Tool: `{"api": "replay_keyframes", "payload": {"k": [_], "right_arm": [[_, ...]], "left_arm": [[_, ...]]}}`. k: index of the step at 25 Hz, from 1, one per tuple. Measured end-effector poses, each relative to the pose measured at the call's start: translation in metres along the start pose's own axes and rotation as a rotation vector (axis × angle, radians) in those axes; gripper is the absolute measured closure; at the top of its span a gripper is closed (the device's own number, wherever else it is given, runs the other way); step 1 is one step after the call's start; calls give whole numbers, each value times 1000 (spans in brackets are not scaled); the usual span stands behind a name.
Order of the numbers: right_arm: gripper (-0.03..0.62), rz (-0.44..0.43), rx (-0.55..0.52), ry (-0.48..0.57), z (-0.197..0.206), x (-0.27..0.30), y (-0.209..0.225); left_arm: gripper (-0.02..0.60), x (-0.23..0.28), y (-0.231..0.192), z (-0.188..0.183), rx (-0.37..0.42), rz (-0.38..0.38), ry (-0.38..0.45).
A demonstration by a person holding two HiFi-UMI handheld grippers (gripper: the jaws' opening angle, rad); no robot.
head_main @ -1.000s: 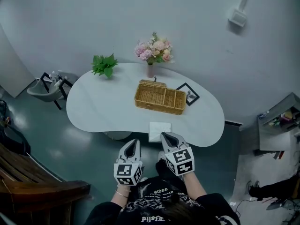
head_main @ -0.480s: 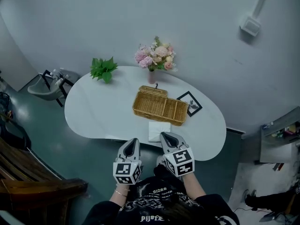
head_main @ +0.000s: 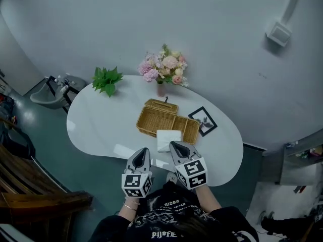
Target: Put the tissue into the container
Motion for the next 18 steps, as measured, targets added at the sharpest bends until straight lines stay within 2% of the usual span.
{"api": "replay_keyframes", "payload": {"k": [6,14,18], "right_arm": [[571,-41,-5,13,-2,10,25],[571,-34,17,16,-6,26,44],[571,-19,27,4,-9,38,48]], "left_arm": [[557,26,12,-5,-15,-28,18],[557,42,0,-14,-16,-60,23],[557,51,-9,-24,-9,-53,17]]}}
Point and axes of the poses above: the fingertips, and each gripper's own axes: x forward along the fingers, y to its right, z out of its underside, the point moved 1 cm from there along -x, backward along the fingers, and after that the axes turned 15 degrees about -x, right-handed, at the moved point
